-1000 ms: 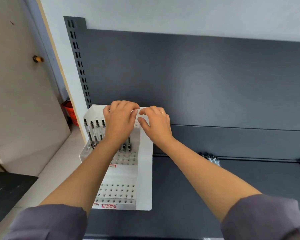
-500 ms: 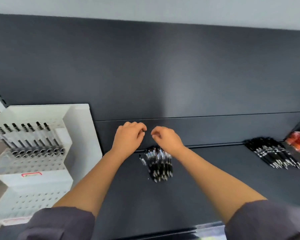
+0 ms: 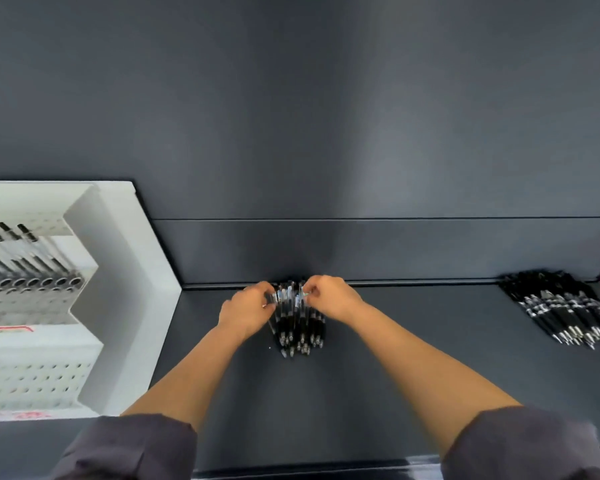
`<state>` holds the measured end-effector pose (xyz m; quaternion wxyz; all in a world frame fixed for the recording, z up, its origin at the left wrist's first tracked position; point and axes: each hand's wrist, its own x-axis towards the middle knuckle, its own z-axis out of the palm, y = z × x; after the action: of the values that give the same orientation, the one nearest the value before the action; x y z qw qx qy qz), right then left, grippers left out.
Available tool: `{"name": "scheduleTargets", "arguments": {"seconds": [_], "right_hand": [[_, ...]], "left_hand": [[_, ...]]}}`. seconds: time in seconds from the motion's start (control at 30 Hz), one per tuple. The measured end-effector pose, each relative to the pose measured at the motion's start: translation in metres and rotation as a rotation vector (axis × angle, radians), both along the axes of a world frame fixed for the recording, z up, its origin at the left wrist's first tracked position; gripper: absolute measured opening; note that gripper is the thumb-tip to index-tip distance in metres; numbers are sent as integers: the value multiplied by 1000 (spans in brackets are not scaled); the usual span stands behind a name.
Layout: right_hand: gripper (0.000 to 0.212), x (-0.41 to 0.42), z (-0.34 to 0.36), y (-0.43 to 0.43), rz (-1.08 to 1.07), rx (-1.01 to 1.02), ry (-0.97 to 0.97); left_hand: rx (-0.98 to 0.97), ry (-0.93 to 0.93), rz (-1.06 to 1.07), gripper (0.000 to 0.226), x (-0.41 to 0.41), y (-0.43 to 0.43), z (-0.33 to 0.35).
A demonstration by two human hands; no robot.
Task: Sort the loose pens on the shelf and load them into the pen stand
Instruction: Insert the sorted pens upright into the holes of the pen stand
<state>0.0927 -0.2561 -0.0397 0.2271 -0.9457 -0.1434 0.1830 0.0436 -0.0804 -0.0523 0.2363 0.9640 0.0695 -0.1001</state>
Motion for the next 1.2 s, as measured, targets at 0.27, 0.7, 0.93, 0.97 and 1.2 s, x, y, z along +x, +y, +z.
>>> {"name": "scheduleTargets", "arguments": {"seconds": [0.27, 0.7, 0.93, 0.97, 1.2], "right_hand": [[35, 24, -21, 34, -99, -147, -117], [32, 25, -36, 64, -273, -215, -154], [22, 22, -23, 62, -375, 78, -70], [21, 21, -21, 62, -376, 104, -49], [16, 4, -9, 64, -297, 389, -6]], "left_hand": [[-29, 127, 52, 51, 34, 18, -30], [-55, 30, 53, 42, 42, 25, -55], [-392, 25, 10, 33, 41, 30, -49], [-449, 13, 7, 31, 40, 31, -47], [-828, -41, 148, 22, 18, 38, -23]]}}
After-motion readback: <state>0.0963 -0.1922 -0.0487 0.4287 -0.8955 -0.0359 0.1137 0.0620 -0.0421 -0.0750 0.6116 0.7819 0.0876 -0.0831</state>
